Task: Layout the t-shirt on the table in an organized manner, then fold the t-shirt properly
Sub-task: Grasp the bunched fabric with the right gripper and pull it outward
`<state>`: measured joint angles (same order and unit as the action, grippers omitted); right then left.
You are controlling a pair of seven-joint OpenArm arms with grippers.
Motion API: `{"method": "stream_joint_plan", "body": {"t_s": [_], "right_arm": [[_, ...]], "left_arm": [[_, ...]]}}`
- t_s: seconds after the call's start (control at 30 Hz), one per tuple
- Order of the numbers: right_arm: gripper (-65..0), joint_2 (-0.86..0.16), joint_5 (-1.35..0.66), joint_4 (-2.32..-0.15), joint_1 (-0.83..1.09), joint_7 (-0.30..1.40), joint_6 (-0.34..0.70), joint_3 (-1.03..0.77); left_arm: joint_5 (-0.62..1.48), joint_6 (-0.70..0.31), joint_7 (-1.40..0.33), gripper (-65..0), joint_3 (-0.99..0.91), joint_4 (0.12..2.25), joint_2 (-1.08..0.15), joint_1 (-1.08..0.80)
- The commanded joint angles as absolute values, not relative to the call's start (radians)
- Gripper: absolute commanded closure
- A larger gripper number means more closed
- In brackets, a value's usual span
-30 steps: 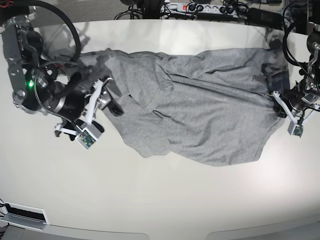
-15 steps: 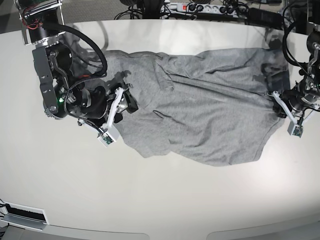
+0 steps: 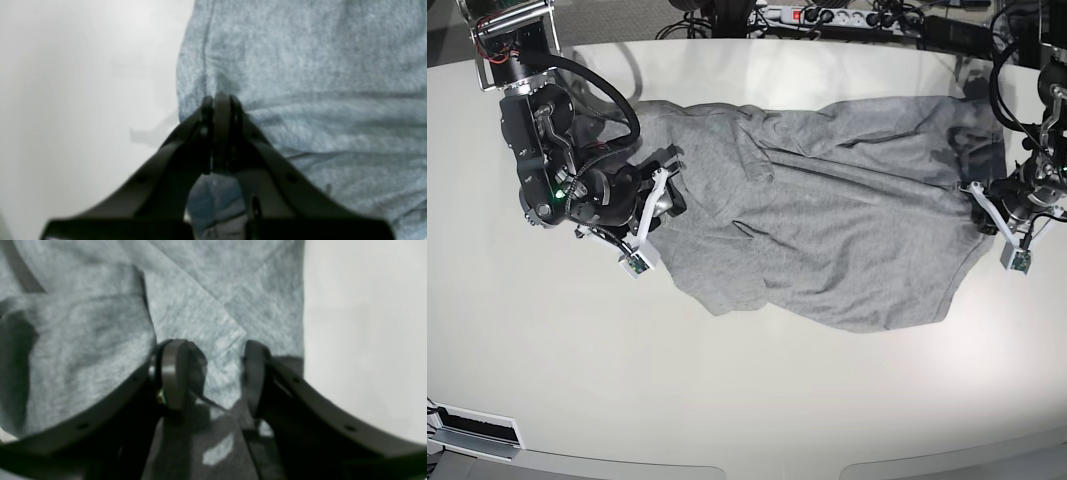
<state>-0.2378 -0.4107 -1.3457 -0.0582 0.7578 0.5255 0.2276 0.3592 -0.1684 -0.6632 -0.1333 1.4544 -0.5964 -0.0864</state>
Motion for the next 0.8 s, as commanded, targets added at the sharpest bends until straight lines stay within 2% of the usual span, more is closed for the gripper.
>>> {"method": "stream_joint_plan", "body": {"t_s": [0.0, 0.07, 0.17, 0.2, 0.4, 0.57, 0.77], "right_arm": [[-25.3, -0.244, -0.421, -1.351, -0.078, 0.729, 0.542, 0.224], [-18.6, -0.244, -0.422, -1.350, -0.078, 0.726, 0.560, 0.223], [-3.0, -0.244, -0.421, -1.351, -0.098, 0.731, 0.594, 0.223], [0.0, -0.245, -0.421, -1.354, -0.107, 0.736, 0.596, 0.222], [0.0, -0.250, -0.421, -1.445, -0.150, 0.801, 0.585, 0.221], [0.0, -0.298, -0.406, -1.606, -0.147, 0.839, 0.517, 0.221], [0.0, -0.378, -0.226, -1.695, -0.156, 0.826, 0.305, 0.221]], "left_arm": [[0.365, -0.168, -0.645, 0.0, -0.146, 1.468, -0.614, -0.072], [0.368, -0.168, -0.645, 0.0, -0.146, 1.468, -0.615, -0.072], [0.368, -0.168, -0.645, 0.0, -0.146, 1.468, -0.615, -0.072], [0.368, -0.168, -0.645, 0.0, -0.146, 1.468, -0.615, -0.072], [0.363, -0.167, -0.645, 0.0, -0.146, 1.468, -0.616, -0.072], [0.344, -0.167, -0.645, 0.0, -0.146, 1.468, -0.616, -0.072], [0.325, -0.167, -0.645, 0.0, -0.146, 1.468, -0.616, -0.072]]}}
